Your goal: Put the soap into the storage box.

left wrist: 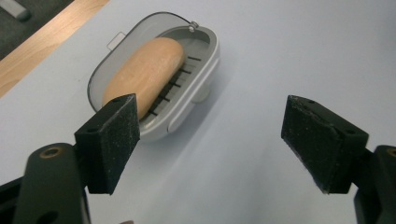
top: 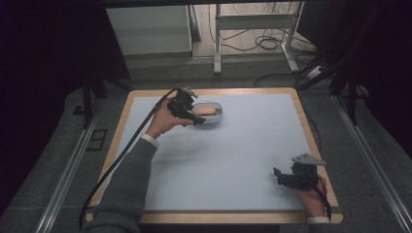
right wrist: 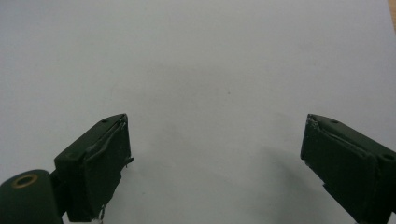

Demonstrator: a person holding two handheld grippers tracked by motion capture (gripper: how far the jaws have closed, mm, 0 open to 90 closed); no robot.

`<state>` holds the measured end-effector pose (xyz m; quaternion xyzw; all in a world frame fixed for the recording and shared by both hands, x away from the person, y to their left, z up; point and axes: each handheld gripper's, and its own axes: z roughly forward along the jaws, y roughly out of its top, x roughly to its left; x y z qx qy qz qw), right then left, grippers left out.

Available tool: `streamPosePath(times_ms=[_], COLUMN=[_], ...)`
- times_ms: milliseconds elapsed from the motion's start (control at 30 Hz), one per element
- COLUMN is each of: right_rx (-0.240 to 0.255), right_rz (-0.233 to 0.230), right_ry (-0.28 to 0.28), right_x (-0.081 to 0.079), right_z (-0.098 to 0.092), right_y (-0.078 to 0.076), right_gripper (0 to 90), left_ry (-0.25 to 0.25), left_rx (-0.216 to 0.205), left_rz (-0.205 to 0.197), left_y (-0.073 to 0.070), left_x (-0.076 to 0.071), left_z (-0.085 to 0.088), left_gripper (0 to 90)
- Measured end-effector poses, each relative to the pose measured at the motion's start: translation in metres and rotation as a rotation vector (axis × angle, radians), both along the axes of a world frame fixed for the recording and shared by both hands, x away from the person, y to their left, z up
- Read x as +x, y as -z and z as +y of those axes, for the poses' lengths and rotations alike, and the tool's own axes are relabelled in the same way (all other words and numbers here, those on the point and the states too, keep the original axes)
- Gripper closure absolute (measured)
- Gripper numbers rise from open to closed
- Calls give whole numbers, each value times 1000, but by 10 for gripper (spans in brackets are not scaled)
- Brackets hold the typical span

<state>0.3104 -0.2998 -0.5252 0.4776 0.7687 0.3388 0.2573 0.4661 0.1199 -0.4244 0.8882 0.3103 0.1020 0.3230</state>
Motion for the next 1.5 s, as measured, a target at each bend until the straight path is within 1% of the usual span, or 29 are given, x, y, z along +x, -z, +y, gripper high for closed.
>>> streamPosePath(times_ms=[33,67,100,133,233,333,400,433,467,500,533,567,600,633,667,700,733,767,800,833,867,967,1067,1167,1200,1267,1333,1400,1500], right_rx=[1,1,3,1,1,-1,-6,-6,-6,-6,-4,-4,-4,-5,-5,-6,-6,-7,-7,-7,-6,-8,-10,-11,-11,-12,-12,-14,-5], right_rz=[-1,-1,-1,-1,1,3,3,1,1,1,1,2,2,4,4,4,3,2,2,2,2,4,5,6,6,5,4,-3,-11], right_ry=[0,-2,-5,-7,-3,-3,-1,-2,-1,-1,2,4,4,5,5,5,3,4,4,4,6,3,-2,-1,-1,-1,-2,-3,-7], right_x=[0,0,0,0,0,-1,-2,-2,-2,-2,-2,-2,-2,-3,-3,-3,-3,-3,-3,-3,-3,-3,-3,-3,-3,-3,-3,-3,-4], right_z=[1,1,1,2,1,2,2,2,1,1,1,0,0,0,0,0,1,1,1,1,1,1,3,3,3,3,4,4,6], right_y=[0,0,0,0,0,0,-1,-1,-1,-1,-1,-1,-1,-1,-1,-1,-2,-2,-2,-2,-2,-1,-1,-1,-1,-1,-1,-1,-1], right_gripper=[82,82,82,82,82,82,82,82,82,82,82,82,82,82,82,82,82,82,82,82,82,82,82,82,82,82,82,82,84], left_ry=[0,-4,-15,-16,-24,-29,-30,-30,-41,-41,-42,-50,-50,-65,-65,-75,-90,-90,-102,-102,-114,-137,-152,-180,-188,-202,-216,-212,-216], left_rx=[0,3,27,32,13,17,-2,-2,-10,-10,-16,-28,-28,-30,-30,-20,-23,-23,-27,-27,-25,-13,-4,4,-3,-33,-51,-46,-61], left_rz=[0,1,-9,-13,-13,-16,-15,-15,-23,-23,-24,-23,-23,-16,-16,-22,-22,-22,-24,-24,-26,-20,6,11,13,17,14,18,19], left_y=[0,0,2,2,5,7,7,7,9,9,10,12,12,17,17,19,25,25,32,32,38,53,70,81,84,89,92,91,90], left_x=[0,-4,-12,-16,-29,-42,-53,-53,-64,-64,-69,-78,-78,-87,-87,-91,-99,-99,-108,-108,-114,-123,-130,-136,-139,-144,-148,-149,-150], left_z=[0,2,5,7,14,23,30,30,37,37,41,48,48,54,54,58,64,64,70,70,73,80,86,93,96,100,104,105,106], left_gripper=[203,207,207,207,208,203,201,199,203,203,203,203,203,201,200,200,202,202,202,202,202,196,196,195,195,195,196,194,189])
